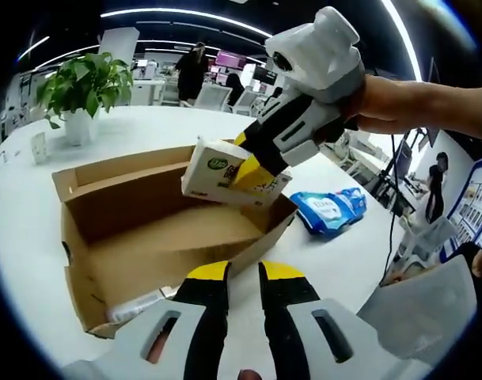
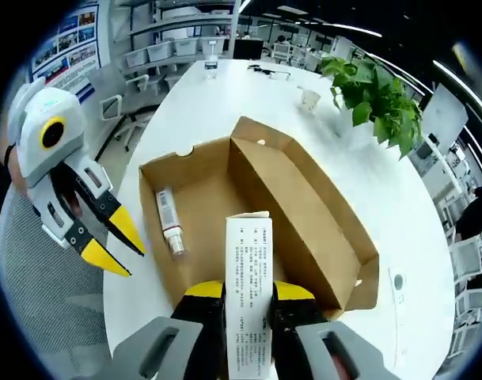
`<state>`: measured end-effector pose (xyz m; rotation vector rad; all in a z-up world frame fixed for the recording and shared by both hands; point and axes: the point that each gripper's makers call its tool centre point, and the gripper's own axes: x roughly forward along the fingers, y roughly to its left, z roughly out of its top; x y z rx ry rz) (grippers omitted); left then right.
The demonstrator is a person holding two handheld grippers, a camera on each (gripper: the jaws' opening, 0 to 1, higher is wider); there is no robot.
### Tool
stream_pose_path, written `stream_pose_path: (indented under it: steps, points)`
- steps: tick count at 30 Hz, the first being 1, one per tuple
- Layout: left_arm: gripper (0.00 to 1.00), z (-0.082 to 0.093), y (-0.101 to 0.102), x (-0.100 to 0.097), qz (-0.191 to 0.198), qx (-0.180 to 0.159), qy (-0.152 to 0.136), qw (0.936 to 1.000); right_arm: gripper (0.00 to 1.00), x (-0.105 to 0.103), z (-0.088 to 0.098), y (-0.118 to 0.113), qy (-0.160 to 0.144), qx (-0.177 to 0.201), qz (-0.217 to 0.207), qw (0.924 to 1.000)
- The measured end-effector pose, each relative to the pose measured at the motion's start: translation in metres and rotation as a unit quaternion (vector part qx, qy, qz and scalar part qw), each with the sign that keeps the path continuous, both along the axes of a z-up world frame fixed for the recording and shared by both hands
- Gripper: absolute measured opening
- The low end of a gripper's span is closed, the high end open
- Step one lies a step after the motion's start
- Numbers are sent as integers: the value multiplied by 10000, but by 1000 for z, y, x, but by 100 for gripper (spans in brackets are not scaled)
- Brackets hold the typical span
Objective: Operate the shoe box by opening the lid, removing the specified soft item, and placing it in the target area until the item is outside and the box remains undamaged.
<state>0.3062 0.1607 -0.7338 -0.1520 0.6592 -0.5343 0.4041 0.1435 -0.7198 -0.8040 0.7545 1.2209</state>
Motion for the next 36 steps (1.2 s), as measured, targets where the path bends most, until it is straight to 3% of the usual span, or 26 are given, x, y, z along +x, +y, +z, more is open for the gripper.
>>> stream_pose_path:
  steps: [9, 18, 36]
  points:
    - [13, 0, -1, -1, -53, 39, -10, 10000, 17, -6, 25, -11, -230, 114, 1, 9997]
    - [13, -1, -2, -2, -65, 69, 5, 10000, 17, -10, 45, -39, -455, 185, -188, 9986]
    - [13, -3, -15, -8, -361, 152, 5, 9992, 17, -42, 35, -121, -415, -13, -657, 9970]
